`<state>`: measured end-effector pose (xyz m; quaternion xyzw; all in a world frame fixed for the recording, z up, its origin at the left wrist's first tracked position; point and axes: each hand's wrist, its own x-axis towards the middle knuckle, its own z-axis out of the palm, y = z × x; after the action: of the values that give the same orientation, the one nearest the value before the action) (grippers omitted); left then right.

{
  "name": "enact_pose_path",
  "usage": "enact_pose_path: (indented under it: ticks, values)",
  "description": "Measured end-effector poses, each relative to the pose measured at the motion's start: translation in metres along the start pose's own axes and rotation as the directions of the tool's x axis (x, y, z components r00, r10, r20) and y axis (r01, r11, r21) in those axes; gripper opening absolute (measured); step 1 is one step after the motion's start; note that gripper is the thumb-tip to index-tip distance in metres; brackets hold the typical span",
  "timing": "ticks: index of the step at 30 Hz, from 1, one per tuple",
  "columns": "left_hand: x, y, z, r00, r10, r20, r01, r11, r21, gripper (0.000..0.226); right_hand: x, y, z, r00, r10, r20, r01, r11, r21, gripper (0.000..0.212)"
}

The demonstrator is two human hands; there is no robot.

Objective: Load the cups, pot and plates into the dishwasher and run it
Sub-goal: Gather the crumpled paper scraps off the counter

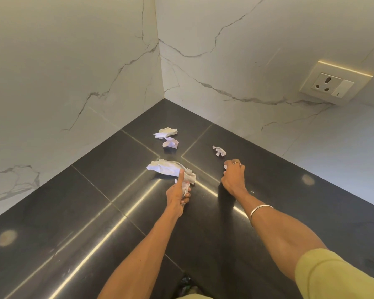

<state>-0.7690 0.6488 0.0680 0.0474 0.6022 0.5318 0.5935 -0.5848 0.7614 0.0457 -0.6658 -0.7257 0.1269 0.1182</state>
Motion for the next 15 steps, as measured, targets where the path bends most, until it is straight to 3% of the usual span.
enact_pose_path:
  ticks: [4, 9, 15]
  values:
    - [0.0, 0.0, 0.0, 1.0, 0.012, -0.018, -0.011, 1.0, 0.014, 0.067, -0.018, -0.004, -0.001, 0.998, -0.006, -0.059, 0.013, 0.992, 0.128, 0.04]
    - [0.004, -0.003, -0.001, 0.999, 0.039, -0.014, -0.04, 0.998, -0.051, 0.084, -0.037, -0.025, -0.008, 0.992, 0.026, -0.12, 0.027, 0.909, 0.416, 0.036]
    - [0.002, -0.003, -0.003, 1.0, 0.022, 0.011, -0.022, 1.0, 0.002, 0.096, -0.079, -0.077, -0.012, 0.955, -0.206, -0.212, 0.29, 0.792, 0.536, 0.02]
